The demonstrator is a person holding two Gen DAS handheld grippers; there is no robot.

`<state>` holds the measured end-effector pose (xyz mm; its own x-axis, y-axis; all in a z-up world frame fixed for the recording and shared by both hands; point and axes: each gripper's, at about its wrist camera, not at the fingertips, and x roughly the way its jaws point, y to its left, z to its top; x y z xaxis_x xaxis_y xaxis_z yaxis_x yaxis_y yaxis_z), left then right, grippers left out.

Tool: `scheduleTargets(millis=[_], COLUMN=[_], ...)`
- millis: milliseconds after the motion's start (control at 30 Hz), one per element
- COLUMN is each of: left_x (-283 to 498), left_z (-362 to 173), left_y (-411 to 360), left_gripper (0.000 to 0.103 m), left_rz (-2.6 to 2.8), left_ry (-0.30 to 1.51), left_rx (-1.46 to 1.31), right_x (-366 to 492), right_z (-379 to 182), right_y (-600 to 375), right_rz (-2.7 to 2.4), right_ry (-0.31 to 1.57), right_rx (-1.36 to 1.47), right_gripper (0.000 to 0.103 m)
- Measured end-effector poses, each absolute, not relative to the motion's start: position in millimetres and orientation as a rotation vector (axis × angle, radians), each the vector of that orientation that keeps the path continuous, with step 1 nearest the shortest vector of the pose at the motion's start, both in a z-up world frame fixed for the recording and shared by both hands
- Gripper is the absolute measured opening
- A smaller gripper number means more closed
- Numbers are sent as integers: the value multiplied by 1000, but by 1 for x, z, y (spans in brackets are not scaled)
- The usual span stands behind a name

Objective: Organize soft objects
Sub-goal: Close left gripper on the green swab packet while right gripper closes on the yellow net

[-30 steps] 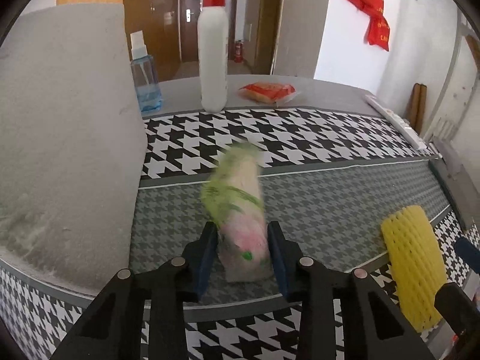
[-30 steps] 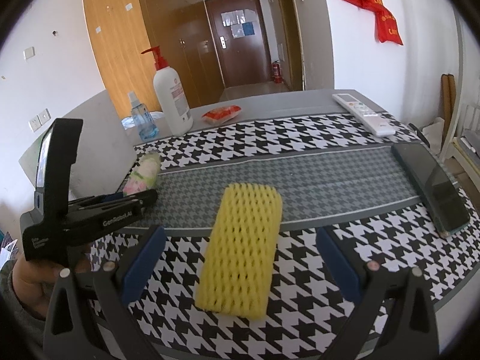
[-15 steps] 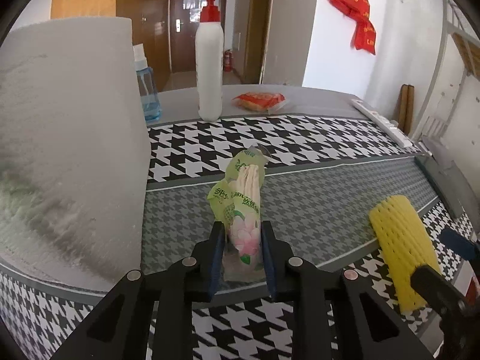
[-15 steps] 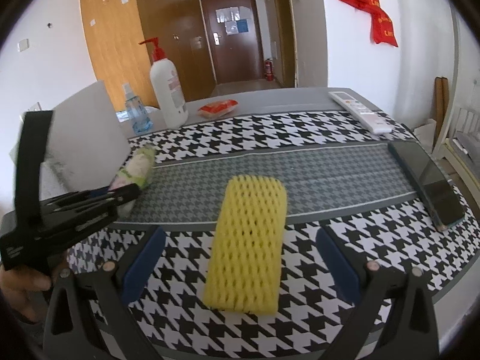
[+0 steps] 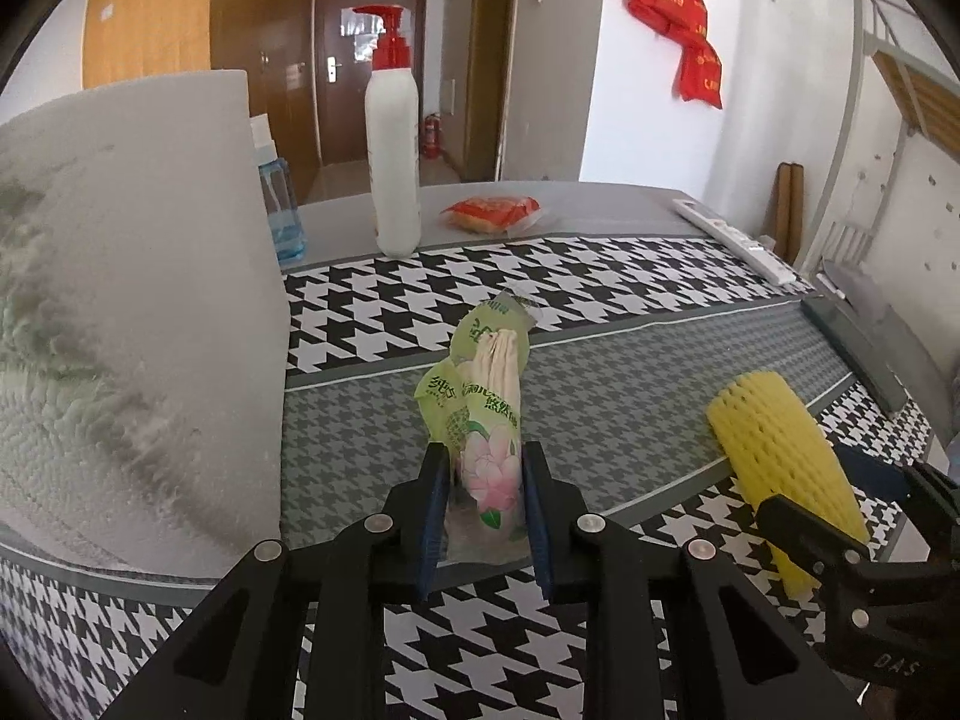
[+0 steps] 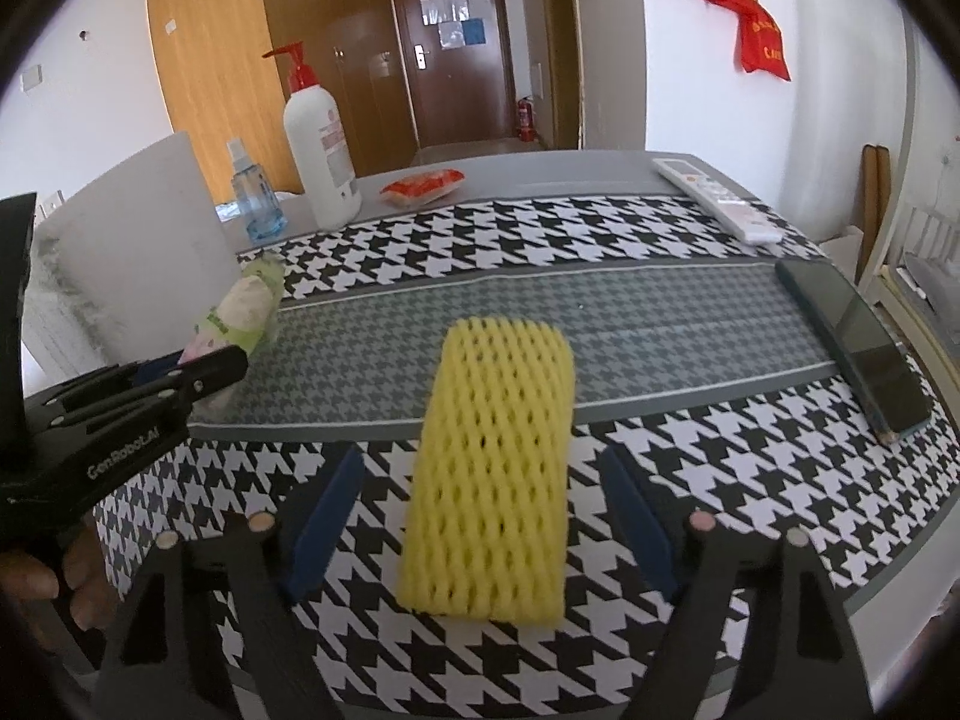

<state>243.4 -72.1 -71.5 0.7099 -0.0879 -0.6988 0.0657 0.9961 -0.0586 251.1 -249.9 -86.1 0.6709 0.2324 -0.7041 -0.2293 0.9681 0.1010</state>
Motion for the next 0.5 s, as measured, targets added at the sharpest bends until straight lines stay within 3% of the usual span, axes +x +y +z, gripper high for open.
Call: scheduleTargets(millis=[500], left_x=[233], left_z=[-70], left_y=[-71], left_gripper=[26], left_rz=[-93], left_ry=[768], left_rx=[-3], right_x=[250], right_z=[-93], right_y=[-250], right_rz=[230], right_ry=[830], right_rx=[7], right_gripper=[32])
